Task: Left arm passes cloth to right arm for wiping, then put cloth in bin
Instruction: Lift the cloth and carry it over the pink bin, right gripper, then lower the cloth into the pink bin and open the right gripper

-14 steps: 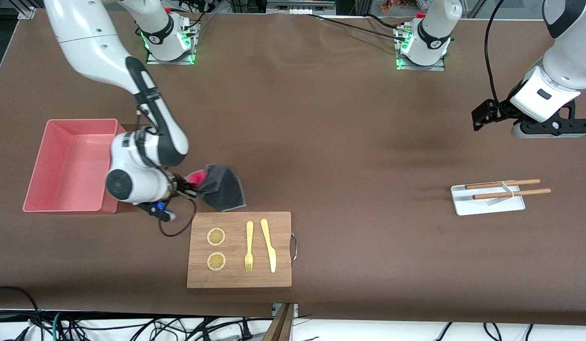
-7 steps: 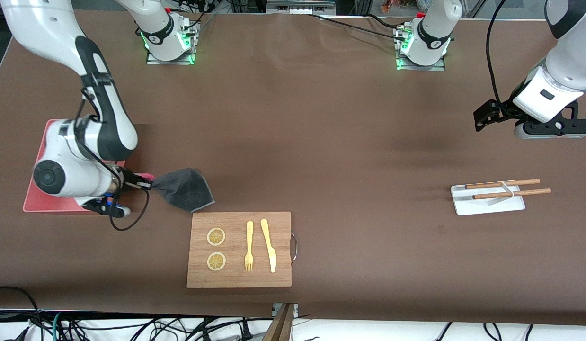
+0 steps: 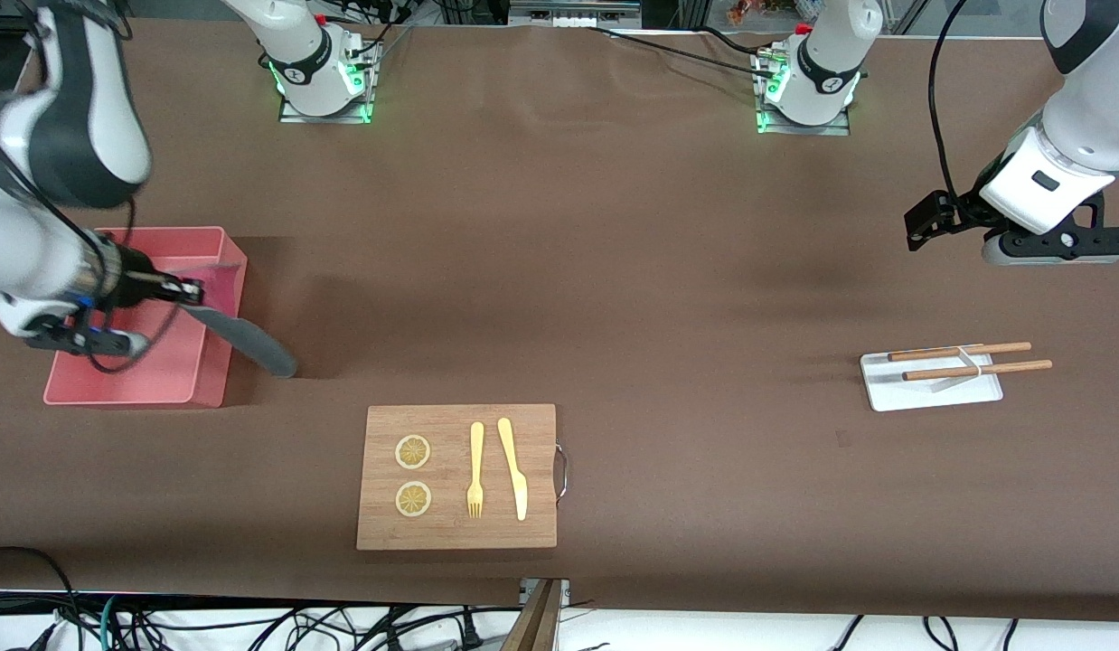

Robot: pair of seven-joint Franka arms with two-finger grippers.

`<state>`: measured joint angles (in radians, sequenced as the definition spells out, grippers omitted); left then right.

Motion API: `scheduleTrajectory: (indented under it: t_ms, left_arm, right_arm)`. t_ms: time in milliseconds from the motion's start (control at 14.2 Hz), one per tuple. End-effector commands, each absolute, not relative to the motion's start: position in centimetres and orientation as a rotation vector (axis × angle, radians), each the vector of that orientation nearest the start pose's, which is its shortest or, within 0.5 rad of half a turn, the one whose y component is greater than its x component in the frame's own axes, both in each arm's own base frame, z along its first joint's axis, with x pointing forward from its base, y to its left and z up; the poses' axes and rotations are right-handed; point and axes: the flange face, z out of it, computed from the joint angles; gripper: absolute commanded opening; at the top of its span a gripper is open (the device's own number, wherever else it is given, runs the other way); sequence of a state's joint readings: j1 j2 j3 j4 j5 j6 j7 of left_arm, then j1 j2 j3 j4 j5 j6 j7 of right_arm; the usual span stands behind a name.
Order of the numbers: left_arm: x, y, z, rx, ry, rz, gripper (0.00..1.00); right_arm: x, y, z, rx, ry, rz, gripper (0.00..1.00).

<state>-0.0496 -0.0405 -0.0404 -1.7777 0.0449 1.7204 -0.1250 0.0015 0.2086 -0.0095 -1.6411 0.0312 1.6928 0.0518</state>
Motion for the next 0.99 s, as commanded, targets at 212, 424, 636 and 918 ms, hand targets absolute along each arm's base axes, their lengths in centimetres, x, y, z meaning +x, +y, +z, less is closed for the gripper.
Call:
scheduleTrajectory:
  t_ms: [212,424,636,918]
  left_arm:
    - [54.9,-4.3,56.6,-3.117,-0.012,0.030,1.00]
    - [54.9,-4.3,56.6,-3.117,-0.010,0.033,1.00]
    - [54.9,-4.3,56.6,-3.117,-0.012,0.033,1.00]
    - [54.9,-4.3,56.6,-3.117,-0.010,0.033,1.00]
  right_arm:
    - [53.4,-5.2,57.5,-3.109,-0.156,0.103,0.00]
    - [52.1,-8.0,58.0,-3.136,-0.217,0.113,0.00]
    - [52.4,-9.6,55.3,-3.190,-0.248,0.138,0.00]
    - [53.8,-10.5,49.3,-3.214,-0.258,0.146,0.00]
